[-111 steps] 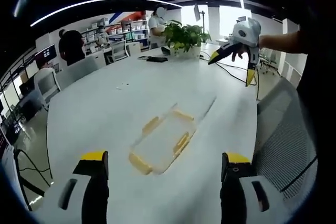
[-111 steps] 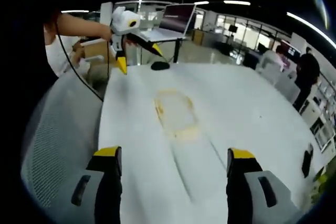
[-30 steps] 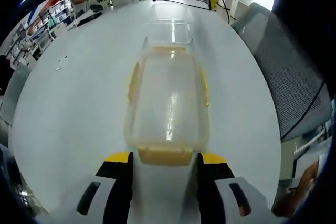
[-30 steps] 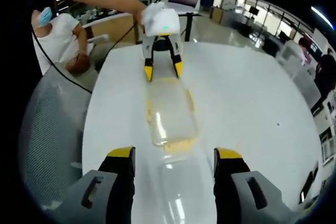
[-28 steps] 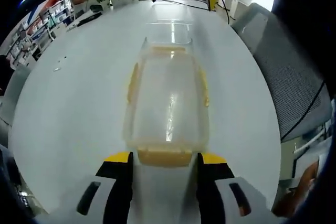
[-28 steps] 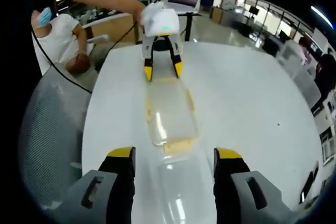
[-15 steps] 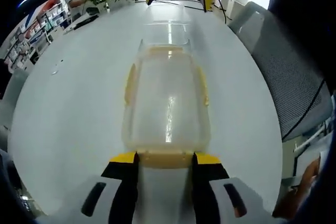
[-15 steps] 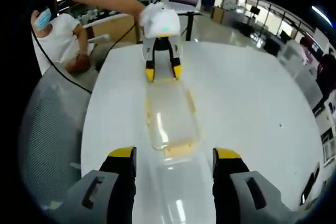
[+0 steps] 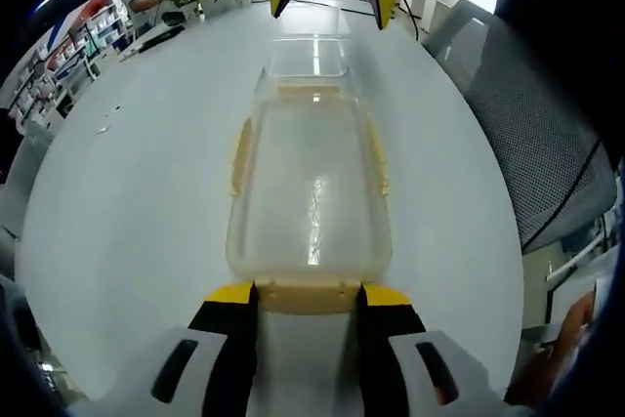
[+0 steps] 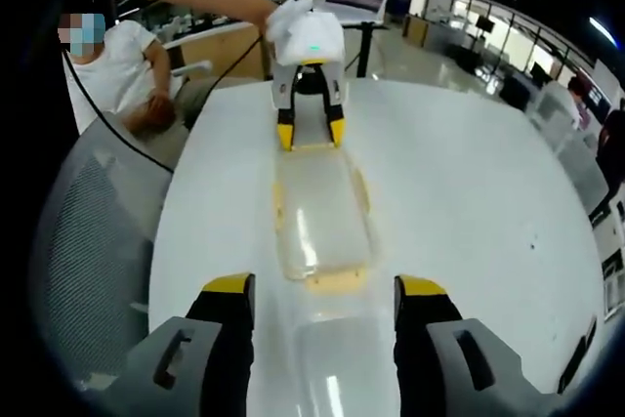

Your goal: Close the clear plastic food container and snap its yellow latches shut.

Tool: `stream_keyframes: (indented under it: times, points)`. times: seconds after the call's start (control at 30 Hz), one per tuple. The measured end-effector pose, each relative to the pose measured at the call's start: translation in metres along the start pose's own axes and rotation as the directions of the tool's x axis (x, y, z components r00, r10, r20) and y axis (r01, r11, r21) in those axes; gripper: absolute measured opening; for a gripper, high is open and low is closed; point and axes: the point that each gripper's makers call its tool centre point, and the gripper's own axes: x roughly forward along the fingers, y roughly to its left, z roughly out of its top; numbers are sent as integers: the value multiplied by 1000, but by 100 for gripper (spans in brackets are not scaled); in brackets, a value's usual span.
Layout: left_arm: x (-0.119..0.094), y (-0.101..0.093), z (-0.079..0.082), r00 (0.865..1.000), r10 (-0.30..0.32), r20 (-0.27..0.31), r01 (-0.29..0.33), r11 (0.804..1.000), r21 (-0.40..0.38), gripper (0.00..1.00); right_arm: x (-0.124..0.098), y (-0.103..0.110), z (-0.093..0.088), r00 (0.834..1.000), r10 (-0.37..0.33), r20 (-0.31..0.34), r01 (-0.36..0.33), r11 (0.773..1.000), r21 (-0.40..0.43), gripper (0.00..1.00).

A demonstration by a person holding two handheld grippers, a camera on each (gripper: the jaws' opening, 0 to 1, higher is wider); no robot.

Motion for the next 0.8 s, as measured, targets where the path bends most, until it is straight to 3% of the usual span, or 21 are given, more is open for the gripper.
stream_keyframes:
  times: [0.27,0.8]
  points:
    - [-5,-4,-6,1000,-2,-11,2,1000,-2,34,17,1,5,1000,23,-21,-24,1000,-15,50]
    - [-4,-1,-9,1000,-10,6,10,1000,1,34,57,-4,-3,988,50,-146,-58,997,-54,45]
